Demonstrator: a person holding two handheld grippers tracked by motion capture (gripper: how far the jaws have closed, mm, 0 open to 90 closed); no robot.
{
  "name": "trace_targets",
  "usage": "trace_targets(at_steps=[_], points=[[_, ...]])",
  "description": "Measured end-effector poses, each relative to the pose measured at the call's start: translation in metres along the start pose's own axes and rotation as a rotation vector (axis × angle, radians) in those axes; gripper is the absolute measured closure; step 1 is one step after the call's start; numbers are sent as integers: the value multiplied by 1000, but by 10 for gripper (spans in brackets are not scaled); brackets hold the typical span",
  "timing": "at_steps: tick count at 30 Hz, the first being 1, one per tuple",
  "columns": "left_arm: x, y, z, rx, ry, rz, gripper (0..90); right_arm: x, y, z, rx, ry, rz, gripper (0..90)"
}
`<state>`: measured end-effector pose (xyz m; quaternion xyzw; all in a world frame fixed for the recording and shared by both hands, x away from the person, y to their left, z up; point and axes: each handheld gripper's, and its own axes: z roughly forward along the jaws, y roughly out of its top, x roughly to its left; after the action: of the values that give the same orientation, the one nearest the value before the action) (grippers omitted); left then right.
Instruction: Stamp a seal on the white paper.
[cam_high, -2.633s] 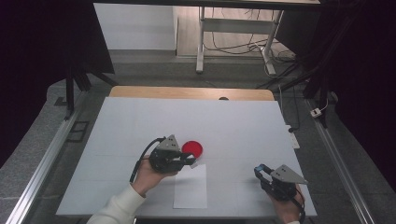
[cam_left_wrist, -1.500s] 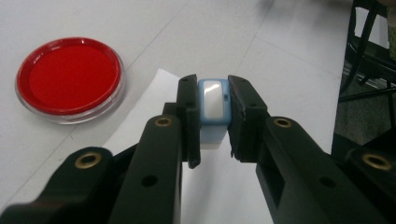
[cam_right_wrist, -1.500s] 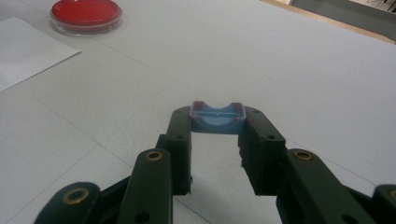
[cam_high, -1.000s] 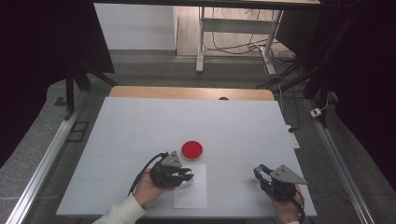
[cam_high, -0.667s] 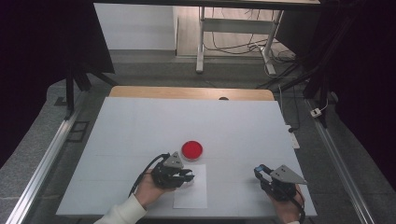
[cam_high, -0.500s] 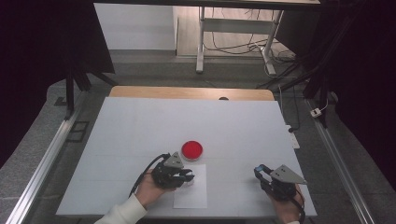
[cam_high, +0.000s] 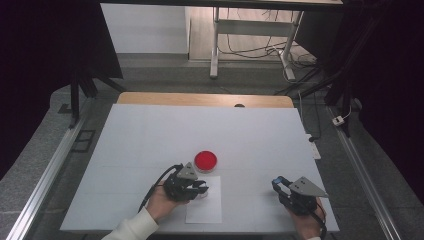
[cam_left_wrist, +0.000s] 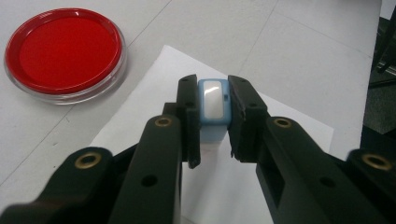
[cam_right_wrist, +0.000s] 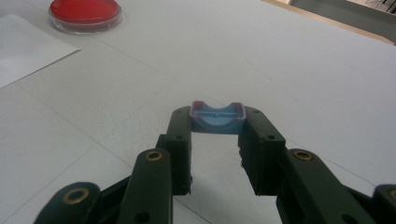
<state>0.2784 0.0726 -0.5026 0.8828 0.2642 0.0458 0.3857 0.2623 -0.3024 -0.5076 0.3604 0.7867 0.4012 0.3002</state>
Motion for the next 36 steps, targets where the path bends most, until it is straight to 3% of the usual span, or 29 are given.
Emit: trace_targets(at_steps=[16,27,36], points=[[-3,1,3,15,15,16,758,-1,0,0,-1,4,3,654],[-10,2,5,29,50,46,759,0,0,0,0,4,1,654],[-9,2,7,59,53,59,761,0,0,0,-1,4,1,654]])
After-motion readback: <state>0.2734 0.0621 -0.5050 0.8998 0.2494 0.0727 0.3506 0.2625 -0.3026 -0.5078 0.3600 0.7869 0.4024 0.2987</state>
